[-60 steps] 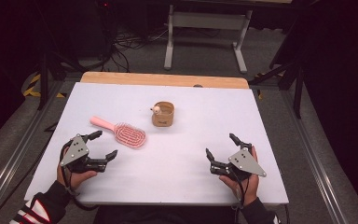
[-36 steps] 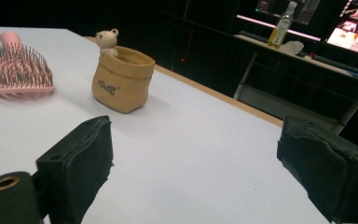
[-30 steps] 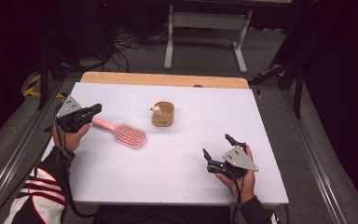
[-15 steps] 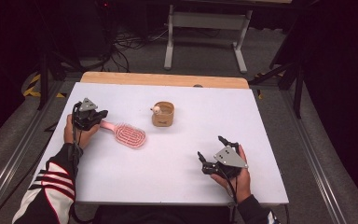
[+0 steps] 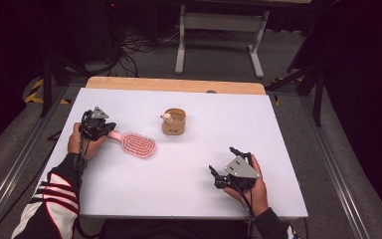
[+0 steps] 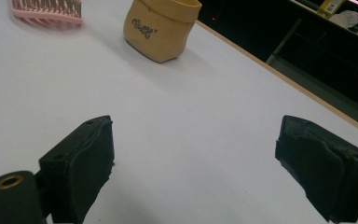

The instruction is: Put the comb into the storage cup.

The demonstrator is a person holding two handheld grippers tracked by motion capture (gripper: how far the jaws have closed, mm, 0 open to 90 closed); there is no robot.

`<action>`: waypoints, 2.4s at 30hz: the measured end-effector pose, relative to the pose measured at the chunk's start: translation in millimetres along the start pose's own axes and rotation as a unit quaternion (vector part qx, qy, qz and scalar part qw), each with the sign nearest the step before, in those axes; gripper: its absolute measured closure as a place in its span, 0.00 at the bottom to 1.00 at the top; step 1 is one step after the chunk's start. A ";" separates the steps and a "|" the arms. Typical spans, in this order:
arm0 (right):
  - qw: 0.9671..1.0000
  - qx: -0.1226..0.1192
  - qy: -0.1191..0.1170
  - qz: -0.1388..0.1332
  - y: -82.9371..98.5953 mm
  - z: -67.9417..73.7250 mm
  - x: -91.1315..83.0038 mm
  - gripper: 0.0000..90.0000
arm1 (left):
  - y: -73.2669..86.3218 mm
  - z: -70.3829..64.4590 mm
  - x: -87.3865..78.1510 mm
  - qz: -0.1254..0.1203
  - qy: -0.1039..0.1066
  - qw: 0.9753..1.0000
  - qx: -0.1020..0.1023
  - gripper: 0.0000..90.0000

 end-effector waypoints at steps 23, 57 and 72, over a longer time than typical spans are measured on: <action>0.999 0.030 0.031 -0.010 0.8 -16.0 -7.5 0.15 | 32.1 11.3 -22.8 0.076 -0.039 0.996 0.003 1.00; 0.998 0.057 0.034 0.000 9.9 -30.5 -1.5 0.15 | 84.0 -39.5 -74.0 0.071 0.009 0.997 0.031 1.00; 0.999 0.037 0.030 -0.002 6.9 -32.8 7.9 0.15 | 98.3 -59.1 -94.7 0.075 0.034 0.995 0.058 1.00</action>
Point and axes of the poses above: each handheld gripper's, and its own axes: x roughly forward along the jaws, y roughly out of its underside, z roughly to its left, the point moved 8 cm from there along x, roughly forward along the jaws, and after that the axes turned 9 degrees about -x, right-handed, at the moved point
